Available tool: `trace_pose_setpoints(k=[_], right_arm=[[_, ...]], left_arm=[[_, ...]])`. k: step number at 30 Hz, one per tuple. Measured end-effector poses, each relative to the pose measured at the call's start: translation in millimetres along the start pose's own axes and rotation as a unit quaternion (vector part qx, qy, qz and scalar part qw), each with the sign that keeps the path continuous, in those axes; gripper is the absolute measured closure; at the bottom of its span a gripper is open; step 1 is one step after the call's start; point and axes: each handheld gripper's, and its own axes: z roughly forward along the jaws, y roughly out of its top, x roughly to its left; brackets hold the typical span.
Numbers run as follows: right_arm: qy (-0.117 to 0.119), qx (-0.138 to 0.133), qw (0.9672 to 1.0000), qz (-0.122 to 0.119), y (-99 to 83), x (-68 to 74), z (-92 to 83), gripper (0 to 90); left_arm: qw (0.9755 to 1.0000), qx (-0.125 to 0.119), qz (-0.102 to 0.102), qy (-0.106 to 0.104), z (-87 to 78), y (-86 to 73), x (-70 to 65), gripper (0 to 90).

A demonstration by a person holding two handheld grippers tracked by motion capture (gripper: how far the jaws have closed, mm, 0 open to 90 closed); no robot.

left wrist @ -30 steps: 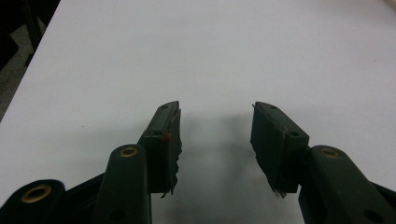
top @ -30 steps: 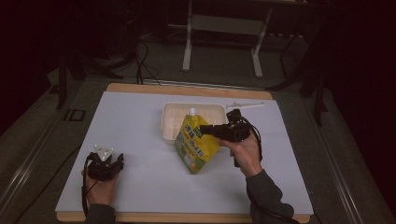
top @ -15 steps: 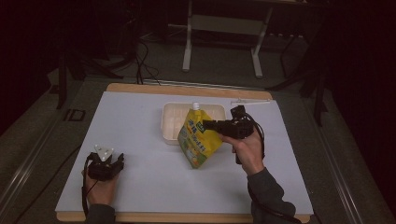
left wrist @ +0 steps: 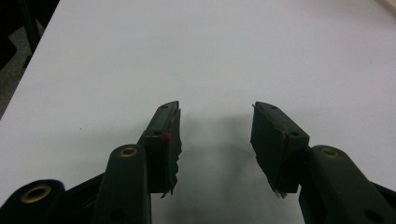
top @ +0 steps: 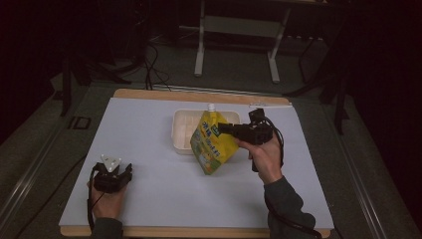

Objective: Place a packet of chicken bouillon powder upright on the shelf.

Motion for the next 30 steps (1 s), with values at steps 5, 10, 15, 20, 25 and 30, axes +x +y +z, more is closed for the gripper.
trace_pose_setpoints(k=[5, 10, 15, 20, 25, 30], right_arm=[[-0.003, -0.007, 1.0, 0.0, 2.5, 0.1, -1.1, 90.0], [-0.009, -0.016, 0.9998, 0.002, 5.1, -0.6, -2.7, 90.0], [-0.016, -0.025, 0.9996, 0.005, 7.6, -1.6, -4.1, 90.0], [-0.022, -0.032, 0.9992, 0.007, 9.4, -3.2, -4.9, 90.0], [-0.032, -0.041, 0.9987, 0.007, 11.1, -5.0, -5.6, 90.0], [-0.04, -0.049, 0.998, 0.009, 13.3, -7.5, -6.5, 90.0]], left_arm=[[1.0, 0.0, 0.0, 0.0, 0.2, 0.0, -0.1, 52.2], [1.0, 0.001, 0.0, 0.0, 0.1, 0.0, -0.2, 52.2], [1.0, 0.001, 0.0, 0.0, 0.2, 0.0, -0.2, 52.2], [1.0, 0.002, 0.0, 0.0, 0.2, 0.0, -0.2, 52.2], [1.0, 0.002, 0.001, 0.0, 0.2, 0.0, -0.3, 52.2], [1.0, 0.001, 0.0, 0.0, 0.3, 0.0, -0.2, 52.1]])
